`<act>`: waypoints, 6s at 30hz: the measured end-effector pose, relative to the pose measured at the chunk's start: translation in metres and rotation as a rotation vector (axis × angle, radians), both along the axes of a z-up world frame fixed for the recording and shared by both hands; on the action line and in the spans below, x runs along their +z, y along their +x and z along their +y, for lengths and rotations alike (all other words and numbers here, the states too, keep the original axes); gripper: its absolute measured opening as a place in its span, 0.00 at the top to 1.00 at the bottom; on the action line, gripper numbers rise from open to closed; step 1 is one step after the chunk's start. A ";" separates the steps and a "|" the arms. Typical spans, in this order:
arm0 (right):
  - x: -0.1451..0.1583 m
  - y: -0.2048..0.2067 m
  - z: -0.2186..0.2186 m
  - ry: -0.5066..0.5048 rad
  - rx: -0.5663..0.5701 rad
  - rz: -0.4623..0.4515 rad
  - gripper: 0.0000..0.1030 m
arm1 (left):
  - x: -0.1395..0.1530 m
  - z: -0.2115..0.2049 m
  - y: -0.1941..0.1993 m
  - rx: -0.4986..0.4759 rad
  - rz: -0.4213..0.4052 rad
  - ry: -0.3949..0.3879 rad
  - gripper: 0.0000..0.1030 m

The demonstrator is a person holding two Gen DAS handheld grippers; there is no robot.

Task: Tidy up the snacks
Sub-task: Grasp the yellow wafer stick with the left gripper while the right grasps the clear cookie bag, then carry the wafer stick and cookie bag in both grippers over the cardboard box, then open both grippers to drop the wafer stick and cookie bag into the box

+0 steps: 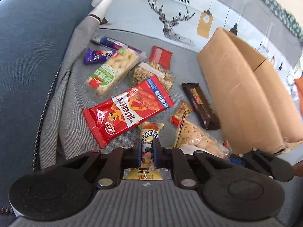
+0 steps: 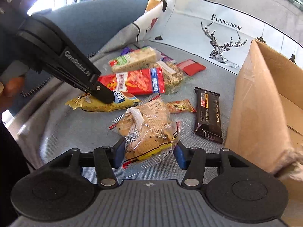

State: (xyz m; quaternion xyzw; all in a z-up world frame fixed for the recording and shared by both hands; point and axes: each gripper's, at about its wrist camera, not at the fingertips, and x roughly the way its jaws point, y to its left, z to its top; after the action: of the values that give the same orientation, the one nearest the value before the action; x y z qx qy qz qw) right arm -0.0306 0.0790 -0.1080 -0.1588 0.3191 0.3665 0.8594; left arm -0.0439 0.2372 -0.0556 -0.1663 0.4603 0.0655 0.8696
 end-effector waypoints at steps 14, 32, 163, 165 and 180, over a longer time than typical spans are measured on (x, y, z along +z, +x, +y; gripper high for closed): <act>-0.012 0.002 -0.003 -0.042 -0.070 0.158 0.43 | -0.013 0.004 -0.006 0.017 0.072 -0.046 0.82; -0.016 0.011 -0.009 0.015 -0.058 0.182 0.33 | -0.033 -0.001 0.016 0.036 0.208 -0.003 0.75; 0.102 0.093 -0.234 0.182 -0.497 -0.286 0.50 | 0.064 -0.218 0.098 -0.298 -0.572 -0.079 0.86; 0.102 0.093 -0.234 0.183 -0.497 -0.284 0.50 | 0.064 -0.218 0.098 -0.300 -0.570 -0.077 0.86; 0.102 0.094 -0.234 0.179 -0.499 -0.279 0.48 | 0.063 -0.220 0.099 -0.308 -0.557 -0.068 0.85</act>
State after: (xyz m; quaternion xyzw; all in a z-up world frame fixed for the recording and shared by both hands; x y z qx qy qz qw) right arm 0.0633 -0.1552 -0.0062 -0.0481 0.1937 0.1452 0.9691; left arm 0.0551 0.0173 0.0072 -0.1351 0.2264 -0.1305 0.9558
